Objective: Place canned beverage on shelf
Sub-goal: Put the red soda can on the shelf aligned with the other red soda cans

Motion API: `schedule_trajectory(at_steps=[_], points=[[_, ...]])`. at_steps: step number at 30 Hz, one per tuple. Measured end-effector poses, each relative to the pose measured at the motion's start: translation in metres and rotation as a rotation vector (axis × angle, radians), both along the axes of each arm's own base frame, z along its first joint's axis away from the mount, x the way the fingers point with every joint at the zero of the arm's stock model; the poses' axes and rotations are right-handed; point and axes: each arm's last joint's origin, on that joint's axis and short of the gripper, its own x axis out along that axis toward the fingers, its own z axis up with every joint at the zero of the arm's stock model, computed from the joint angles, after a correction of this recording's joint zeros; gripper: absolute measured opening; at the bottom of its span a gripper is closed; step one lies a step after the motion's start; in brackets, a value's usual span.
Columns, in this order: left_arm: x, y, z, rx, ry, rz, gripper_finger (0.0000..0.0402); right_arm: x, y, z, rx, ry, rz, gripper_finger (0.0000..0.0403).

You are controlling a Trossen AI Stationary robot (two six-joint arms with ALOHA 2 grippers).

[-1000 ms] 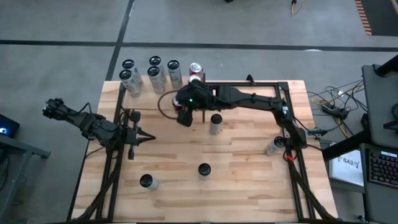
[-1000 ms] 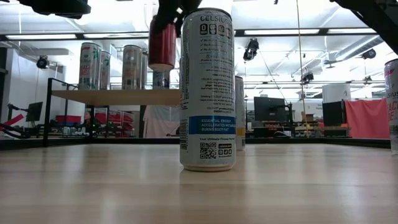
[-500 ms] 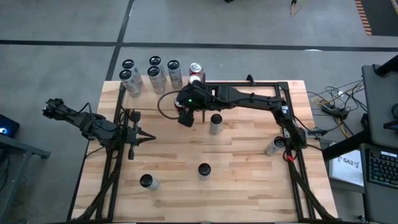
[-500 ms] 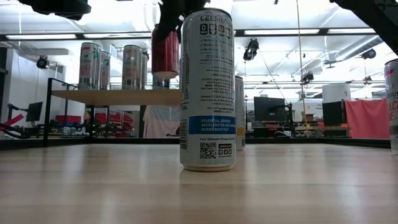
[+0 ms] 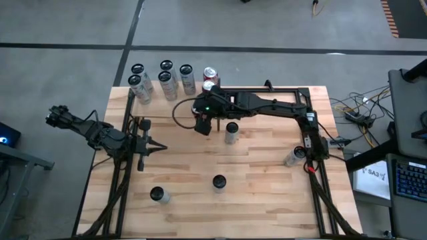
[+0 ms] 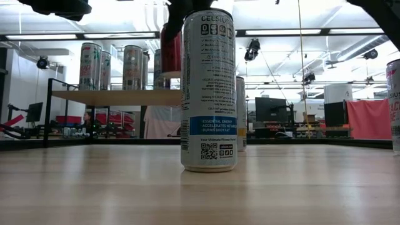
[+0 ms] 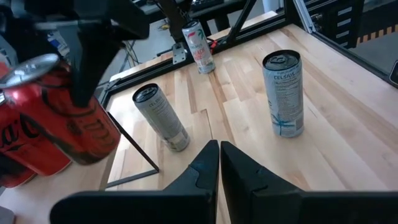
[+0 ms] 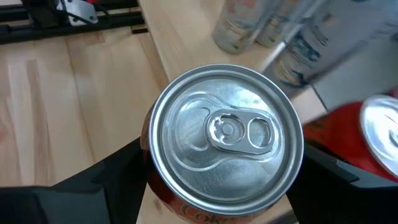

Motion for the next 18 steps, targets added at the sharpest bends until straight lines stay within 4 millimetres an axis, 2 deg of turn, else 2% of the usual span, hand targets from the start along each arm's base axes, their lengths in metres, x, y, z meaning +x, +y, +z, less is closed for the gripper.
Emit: schedule_trajectory(at_steps=[6, 12, 18], points=[[0.0, 0.0, 0.0, -0.001, 0.0, 0.001, 0.0, -0.018, 0.001, 0.002, 0.006, -0.005, -0.041, 0.0293], [0.0, 0.0, 0.0, -0.002, 0.0, 0.0, 0.0, -0.033, 0.002, -0.009, 0.011, -0.092, -0.084, 0.0293], [0.0, 0.0, 0.0, -0.002, -0.001, 0.001, 0.0, -0.036, -0.003, -0.022, 0.0, -0.203, -0.099, 0.0293]])
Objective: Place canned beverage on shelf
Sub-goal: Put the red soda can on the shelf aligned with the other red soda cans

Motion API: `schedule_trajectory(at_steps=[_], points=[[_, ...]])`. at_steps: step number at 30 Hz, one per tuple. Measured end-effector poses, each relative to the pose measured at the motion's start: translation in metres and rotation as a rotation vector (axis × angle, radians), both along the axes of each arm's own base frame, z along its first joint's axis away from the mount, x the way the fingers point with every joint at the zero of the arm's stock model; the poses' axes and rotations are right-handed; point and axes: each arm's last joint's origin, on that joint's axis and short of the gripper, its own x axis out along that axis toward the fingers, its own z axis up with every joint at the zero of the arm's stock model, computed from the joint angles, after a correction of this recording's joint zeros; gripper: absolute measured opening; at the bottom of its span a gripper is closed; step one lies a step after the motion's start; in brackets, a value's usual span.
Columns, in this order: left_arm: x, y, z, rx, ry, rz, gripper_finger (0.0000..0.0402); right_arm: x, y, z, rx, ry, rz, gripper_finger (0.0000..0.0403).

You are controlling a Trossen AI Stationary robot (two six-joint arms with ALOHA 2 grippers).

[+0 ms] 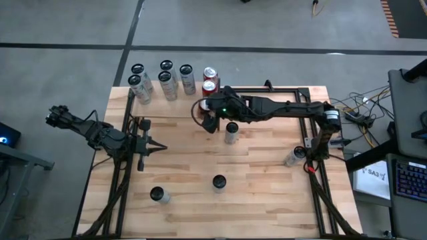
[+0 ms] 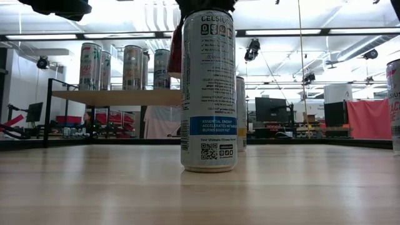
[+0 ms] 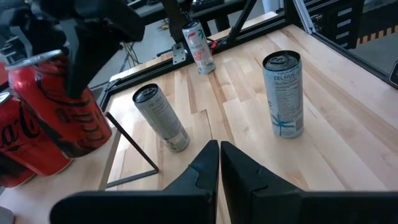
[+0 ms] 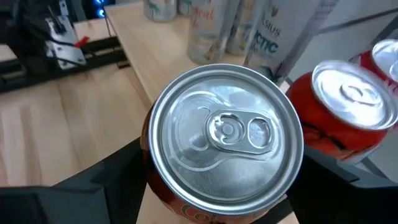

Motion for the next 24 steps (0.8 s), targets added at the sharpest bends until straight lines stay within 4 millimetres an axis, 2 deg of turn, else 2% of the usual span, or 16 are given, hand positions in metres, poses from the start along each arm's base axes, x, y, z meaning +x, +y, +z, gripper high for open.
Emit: schedule_trajectory(at_steps=[6, 19, 24], points=[[0.0, 0.0, 0.0, 0.002, -0.001, -0.001, 0.0, -0.001, -0.006, -0.015, 0.01, 0.031, -0.02, 0.0293], [0.0, 0.0, 0.0, 0.003, -0.002, -0.001, 0.0, -0.002, -0.015, -0.018, 0.013, 0.041, -0.041, 0.0293], [0.0, 0.0, 0.0, 0.003, -0.003, -0.001, 0.0, -0.002, -0.016, -0.019, 0.018, 0.039, -0.049, 0.0325]])
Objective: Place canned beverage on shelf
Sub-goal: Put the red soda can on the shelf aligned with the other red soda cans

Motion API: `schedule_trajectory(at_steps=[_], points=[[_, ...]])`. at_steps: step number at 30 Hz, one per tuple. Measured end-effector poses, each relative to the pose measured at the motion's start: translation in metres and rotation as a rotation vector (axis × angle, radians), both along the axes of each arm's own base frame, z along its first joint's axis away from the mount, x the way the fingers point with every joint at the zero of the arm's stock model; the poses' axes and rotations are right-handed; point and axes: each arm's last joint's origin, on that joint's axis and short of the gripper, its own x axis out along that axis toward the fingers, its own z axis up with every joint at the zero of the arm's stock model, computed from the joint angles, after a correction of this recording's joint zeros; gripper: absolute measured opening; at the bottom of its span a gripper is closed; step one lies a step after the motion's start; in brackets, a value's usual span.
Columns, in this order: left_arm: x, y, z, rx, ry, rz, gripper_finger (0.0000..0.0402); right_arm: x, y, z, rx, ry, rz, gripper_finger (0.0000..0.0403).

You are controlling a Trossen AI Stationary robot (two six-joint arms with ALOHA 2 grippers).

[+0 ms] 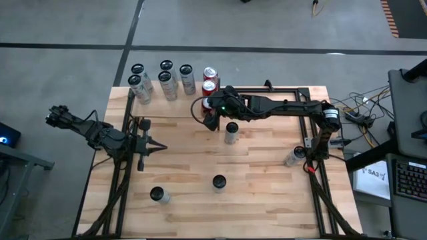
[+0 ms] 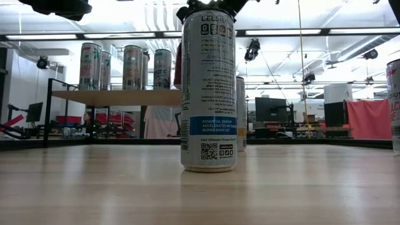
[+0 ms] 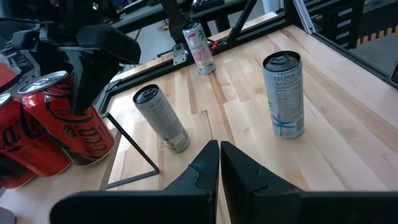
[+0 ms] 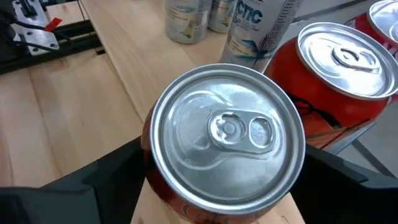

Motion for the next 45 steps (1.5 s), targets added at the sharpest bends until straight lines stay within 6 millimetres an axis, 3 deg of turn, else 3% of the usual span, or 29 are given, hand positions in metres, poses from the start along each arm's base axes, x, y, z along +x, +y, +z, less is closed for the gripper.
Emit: schedule_trajectory(at_steps=[4, 26, 45], points=[[0.0, 0.001, 0.0, 0.013, -0.006, 0.038, 0.0, 0.0, -0.002, 0.001, -0.002, -0.008, -0.007, 0.0339], [0.0, 0.002, 0.0, 0.021, -0.011, 0.073, 0.0, -0.001, -0.005, 0.002, -0.022, -0.002, -0.025, 0.0331], [0.0, 0.002, 0.0, 0.021, -0.011, 0.074, 0.0, -0.013, -0.003, 0.022, -0.037, -0.054, -0.036, 0.0336]])
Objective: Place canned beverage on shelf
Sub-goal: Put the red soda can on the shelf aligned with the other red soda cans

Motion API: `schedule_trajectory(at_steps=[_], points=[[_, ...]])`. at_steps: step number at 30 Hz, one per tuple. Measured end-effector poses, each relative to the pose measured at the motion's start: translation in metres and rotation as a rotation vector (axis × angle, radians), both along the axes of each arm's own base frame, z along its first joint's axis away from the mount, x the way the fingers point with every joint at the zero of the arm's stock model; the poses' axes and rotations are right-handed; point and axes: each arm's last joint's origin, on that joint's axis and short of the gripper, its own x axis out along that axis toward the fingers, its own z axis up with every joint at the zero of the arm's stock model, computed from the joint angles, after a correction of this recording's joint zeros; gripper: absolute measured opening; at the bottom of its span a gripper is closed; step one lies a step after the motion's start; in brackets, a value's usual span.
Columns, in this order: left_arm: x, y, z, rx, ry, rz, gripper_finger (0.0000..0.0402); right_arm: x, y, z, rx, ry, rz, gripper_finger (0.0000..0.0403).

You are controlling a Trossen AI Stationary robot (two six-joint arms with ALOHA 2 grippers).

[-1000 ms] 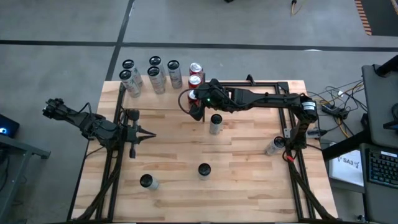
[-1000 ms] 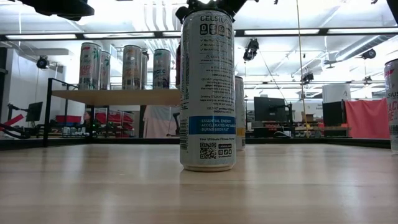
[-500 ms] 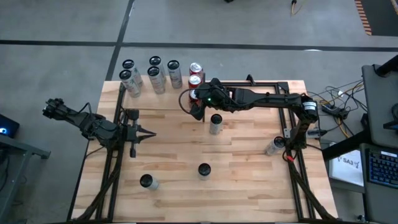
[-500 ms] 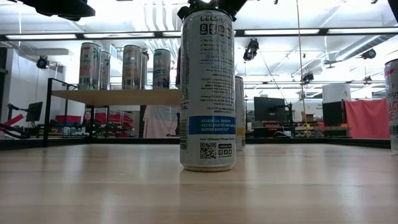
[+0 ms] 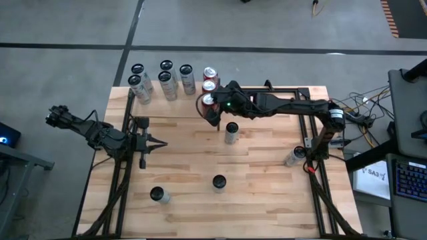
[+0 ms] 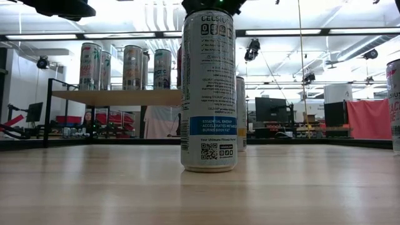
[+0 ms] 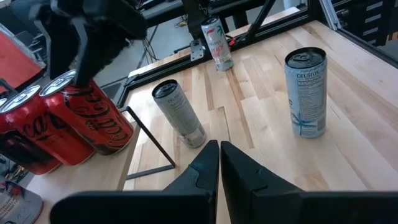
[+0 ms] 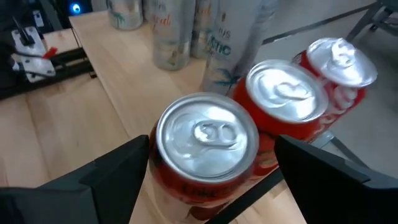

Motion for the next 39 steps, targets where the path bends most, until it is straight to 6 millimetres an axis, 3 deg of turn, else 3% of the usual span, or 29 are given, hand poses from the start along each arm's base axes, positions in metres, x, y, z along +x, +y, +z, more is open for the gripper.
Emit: schedule_trajectory(at_steps=[6, 10, 16, 22, 30, 39], points=[[0.0, 0.0, 0.0, 0.0, 0.001, 0.0, 0.0, -0.013, 0.004, 0.019, -0.011, -0.055, -0.015, 0.0336], [0.0, 0.0, 0.0, 0.0, 0.0, 0.0, 0.0, -0.023, 0.016, 0.036, -0.007, -0.109, 0.008, 0.0334], [0.0, 0.0, 0.0, 0.002, 0.001, 0.0, 0.0, -0.029, 0.039, 0.048, 0.033, -0.16, 0.081, 0.0294], [0.0, 0.0, 0.0, 0.003, 0.001, -0.001, 0.0, -0.017, 0.045, 0.033, 0.174, -0.155, 0.148, 0.0191], [0.0, 0.0, 0.0, 0.011, 0.002, -0.004, 0.0, 0.006, 0.038, 0.0, 0.181, -0.065, 0.129, 0.0023], [0.0, 0.0, 0.0, 0.011, 0.002, -0.004, 0.0, 0.009, 0.021, -0.008, 0.141, -0.048, 0.027, 0.0009]])
